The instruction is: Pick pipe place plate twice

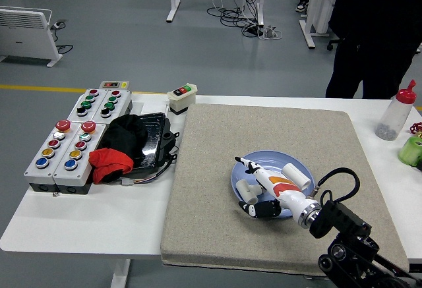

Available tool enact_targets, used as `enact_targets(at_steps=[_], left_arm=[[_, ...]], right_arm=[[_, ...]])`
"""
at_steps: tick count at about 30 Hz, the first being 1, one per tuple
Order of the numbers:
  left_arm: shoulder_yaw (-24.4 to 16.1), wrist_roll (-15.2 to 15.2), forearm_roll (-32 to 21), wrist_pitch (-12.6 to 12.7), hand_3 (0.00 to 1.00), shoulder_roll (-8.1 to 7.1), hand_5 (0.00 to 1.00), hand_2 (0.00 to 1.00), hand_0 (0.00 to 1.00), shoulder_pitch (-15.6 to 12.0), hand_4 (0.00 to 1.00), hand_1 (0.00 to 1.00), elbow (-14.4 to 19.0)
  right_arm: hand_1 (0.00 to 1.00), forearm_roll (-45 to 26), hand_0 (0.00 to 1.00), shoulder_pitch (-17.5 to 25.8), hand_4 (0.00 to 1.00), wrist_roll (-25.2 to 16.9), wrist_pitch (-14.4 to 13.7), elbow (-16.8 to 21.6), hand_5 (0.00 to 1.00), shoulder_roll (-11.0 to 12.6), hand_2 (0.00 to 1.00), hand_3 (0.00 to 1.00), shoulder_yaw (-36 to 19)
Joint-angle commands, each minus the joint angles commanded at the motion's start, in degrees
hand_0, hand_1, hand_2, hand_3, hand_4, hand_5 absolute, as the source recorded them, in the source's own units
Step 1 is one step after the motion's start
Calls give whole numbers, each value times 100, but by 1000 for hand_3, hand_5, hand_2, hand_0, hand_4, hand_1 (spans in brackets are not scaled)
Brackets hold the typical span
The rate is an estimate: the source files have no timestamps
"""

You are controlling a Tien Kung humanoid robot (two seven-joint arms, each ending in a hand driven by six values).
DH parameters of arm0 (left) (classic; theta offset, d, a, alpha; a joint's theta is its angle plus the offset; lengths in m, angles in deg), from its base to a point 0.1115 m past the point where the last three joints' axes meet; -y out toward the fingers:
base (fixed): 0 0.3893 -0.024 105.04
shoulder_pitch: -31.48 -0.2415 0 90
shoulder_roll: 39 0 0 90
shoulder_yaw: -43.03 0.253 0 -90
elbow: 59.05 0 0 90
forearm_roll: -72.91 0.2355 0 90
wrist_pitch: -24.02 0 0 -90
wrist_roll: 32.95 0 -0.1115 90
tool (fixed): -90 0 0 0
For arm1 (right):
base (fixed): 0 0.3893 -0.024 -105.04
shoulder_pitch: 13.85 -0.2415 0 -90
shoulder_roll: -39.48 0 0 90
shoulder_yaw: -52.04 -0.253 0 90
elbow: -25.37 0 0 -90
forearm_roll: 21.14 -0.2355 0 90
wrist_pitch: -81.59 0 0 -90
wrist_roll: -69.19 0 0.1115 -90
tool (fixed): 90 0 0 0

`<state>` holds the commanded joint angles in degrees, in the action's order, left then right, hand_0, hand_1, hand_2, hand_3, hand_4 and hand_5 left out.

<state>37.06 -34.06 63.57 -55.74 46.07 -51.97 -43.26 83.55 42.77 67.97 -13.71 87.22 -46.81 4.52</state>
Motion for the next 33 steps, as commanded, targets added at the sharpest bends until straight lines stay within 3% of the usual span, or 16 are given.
enact_targets(at_steps=[9, 15, 20, 33], left_arm=[[68, 43, -101, -10, 612, -2, 998, 673, 691, 27, 250, 652, 0], [73, 44, -105, -10, 612, -2, 998, 674, 691, 40, 249, 652, -1], [66, 42, -88, -12, 612, -5, 998, 673, 691, 39, 249, 652, 0], [75, 72, -95, -10, 613, 6, 998, 673, 691, 63, 251, 652, -5]], right_arm=[[920, -134, 979, 79, 778, -132, -309, 159, 339, 1, 998, 998, -331], [915, -483, 975, 271, 772, -306, -615, 300, 342, -36, 998, 998, -1069], [899, -1306, 966, 459, 742, -396, -800, 391, 339, 11, 998, 974, -2042], [868, -3337, 928, 1044, 687, -335, -749, 596, 369, 21, 990, 922, -3775]])
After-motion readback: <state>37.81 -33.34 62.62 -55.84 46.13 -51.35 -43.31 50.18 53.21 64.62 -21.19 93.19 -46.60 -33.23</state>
